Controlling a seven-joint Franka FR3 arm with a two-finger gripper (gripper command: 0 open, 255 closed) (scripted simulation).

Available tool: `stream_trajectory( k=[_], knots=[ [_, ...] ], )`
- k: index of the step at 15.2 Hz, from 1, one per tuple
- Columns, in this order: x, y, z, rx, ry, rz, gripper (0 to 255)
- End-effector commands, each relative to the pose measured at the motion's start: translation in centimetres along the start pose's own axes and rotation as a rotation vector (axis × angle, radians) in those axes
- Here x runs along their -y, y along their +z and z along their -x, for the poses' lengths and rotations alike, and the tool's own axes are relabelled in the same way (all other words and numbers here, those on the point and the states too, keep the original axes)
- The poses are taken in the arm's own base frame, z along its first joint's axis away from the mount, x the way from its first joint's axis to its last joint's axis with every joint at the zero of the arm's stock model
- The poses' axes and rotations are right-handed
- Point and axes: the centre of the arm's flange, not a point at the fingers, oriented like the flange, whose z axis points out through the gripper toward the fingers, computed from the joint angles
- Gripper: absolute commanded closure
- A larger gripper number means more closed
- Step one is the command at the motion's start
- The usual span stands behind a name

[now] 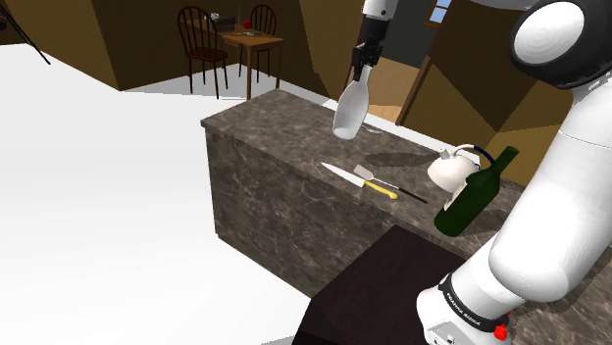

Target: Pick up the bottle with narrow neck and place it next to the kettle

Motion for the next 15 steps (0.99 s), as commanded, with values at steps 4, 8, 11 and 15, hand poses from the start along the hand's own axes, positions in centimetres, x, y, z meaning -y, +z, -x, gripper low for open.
stream_trajectory(
  k=[4, 8, 11, 15],
  knots=[
    [0.0, -2.7, 0.1, 0.0, 0.0, 0.0, 255],
    [0.0, -4.8, 0.2, 0.0, 0.0, 0.0, 255],
    [0.0, -6.4, 0.3, 0.0, 0.0, 0.0, 255],
    [0.0, -8.5, 0.4, 0.0, 0.0, 0.0, 255]
  ],
)
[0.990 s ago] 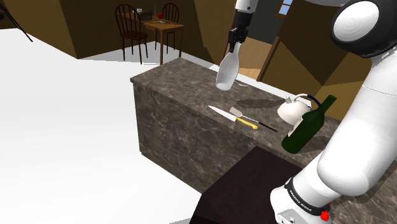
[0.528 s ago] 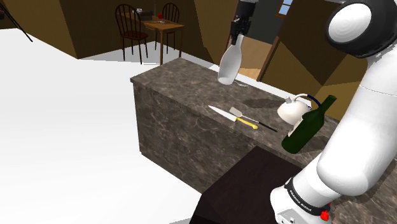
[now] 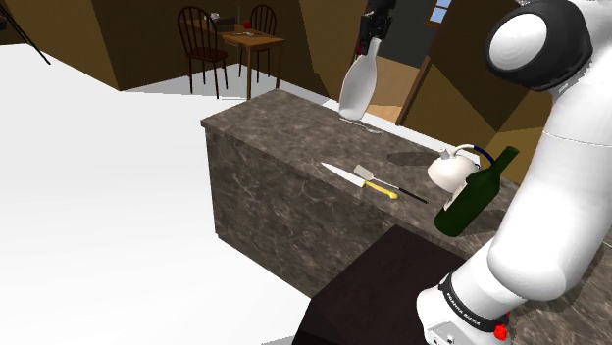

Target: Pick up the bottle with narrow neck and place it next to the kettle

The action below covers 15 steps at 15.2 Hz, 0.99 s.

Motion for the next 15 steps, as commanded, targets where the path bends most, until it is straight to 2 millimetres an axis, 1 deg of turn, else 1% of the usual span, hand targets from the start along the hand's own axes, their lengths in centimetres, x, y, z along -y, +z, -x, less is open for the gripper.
stream_trajectory(
  k=[1, 6, 7, 15],
  knots=[
    [0.0, -1.1, 0.2, 0.0, 0.0, 0.0, 255],
    [0.0, -3.7, 0.3, 0.0, 0.0, 0.0, 255],
    [0.0, -4.0, 0.3, 0.0, 0.0, 0.0, 255],
    [-3.7, -5.0, 10.1, 0.0, 0.0, 0.0, 255]
  ],
)
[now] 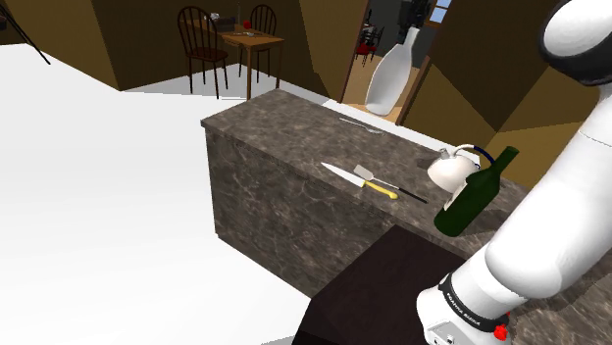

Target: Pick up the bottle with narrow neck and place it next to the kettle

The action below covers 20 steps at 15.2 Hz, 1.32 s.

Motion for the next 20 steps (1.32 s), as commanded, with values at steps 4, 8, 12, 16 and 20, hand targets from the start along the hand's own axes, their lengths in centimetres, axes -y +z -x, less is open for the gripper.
stream_trajectory(
  k=[4, 8, 12, 16, 20],
  knots=[
    [-2.3, -0.8, 6.3, 0.0, -0.001, 0.0, 255],
    [-4.2, -1.3, 11.2, 0.0, -0.001, 0.0, 255],
    [-6.1, -1.8, 16.1, 0.0, -0.001, 0.0, 255],
    [-8.0, -2.3, 21.0, 0.0, -0.001, 0.0, 255],
    [-9.8, -2.8, 25.9, 0.0, -0.001, 0.0, 255]
  ],
)
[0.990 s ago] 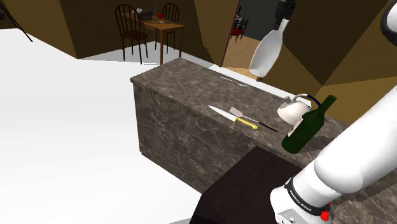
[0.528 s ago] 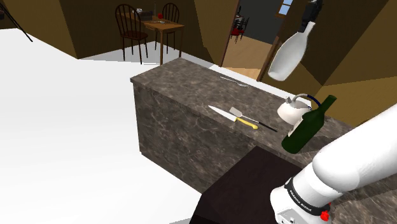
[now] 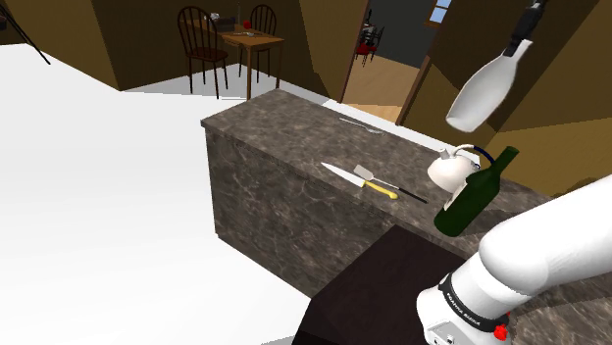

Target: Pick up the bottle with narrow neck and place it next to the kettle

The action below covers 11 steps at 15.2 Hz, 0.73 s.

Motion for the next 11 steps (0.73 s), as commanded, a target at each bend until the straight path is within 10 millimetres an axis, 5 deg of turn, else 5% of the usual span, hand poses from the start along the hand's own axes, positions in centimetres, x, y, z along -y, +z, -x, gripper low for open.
stream_trajectory(
  k=[1, 11],
  knots=[
    [-0.8, -0.6, 2.6, 0.0, -0.002, 0.0, 255],
    [-5.5, -1.9, 14.9, 0.0, -0.002, 0.0, 255]
  ],
)
